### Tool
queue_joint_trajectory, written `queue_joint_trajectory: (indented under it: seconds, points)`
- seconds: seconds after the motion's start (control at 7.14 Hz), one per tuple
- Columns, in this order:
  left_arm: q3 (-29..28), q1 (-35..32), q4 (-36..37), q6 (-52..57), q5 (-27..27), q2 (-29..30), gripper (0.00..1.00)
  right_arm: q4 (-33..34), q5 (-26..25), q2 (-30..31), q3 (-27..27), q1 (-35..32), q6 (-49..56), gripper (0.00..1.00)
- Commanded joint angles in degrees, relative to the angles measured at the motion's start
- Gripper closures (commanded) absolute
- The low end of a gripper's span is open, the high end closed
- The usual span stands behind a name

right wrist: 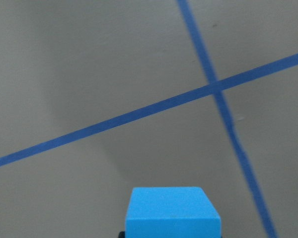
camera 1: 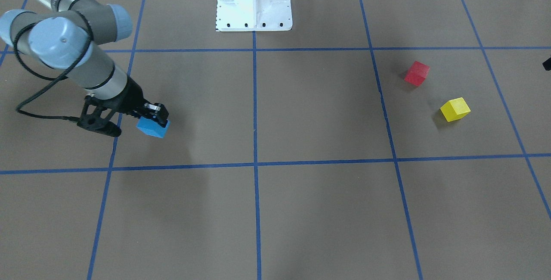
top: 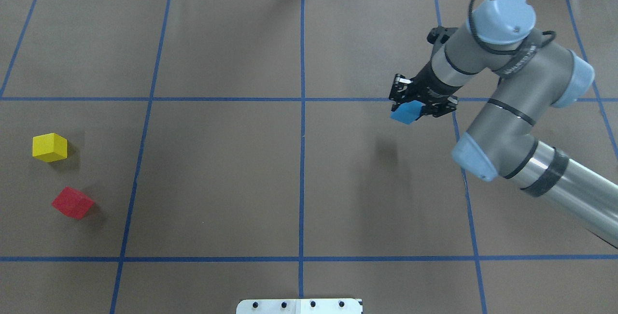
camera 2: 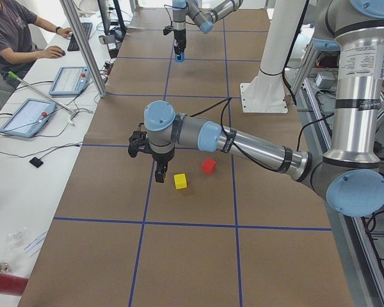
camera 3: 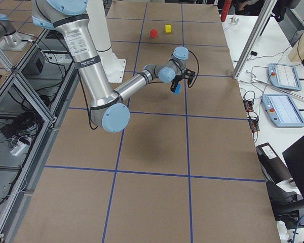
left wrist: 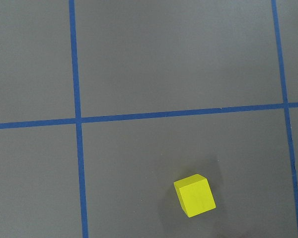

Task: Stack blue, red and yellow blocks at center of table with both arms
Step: 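Carry the blue cube with the right gripper to the table center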

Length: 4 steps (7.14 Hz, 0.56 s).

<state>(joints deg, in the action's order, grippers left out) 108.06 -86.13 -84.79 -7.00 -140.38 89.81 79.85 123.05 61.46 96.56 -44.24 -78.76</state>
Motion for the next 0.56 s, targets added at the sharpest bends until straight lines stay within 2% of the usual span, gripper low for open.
queue_joint_trajectory:
  seconds: [0.0, 0.14, 0.42]
  points:
    - [-0.21, 0.6, -0.02, -0.99, 0.02, 0.1, 0.0, 2.33, -6.85, -12.8, -7.3, 8.0, -1.92, 1.0]
    - [-0.3, 1.3, 0.06, -1.17, 0.02, 0.1, 0.0, 2.15, -8.95, -16.94, -12.14, 10.47, -2.28, 1.0]
    - [-0.39, 1.31, 0.06, -1.26, 0.02, 0.02, 0.0, 1.98, -9.76, -20.92, -16.91, 12.24, -1.76, 1.0]
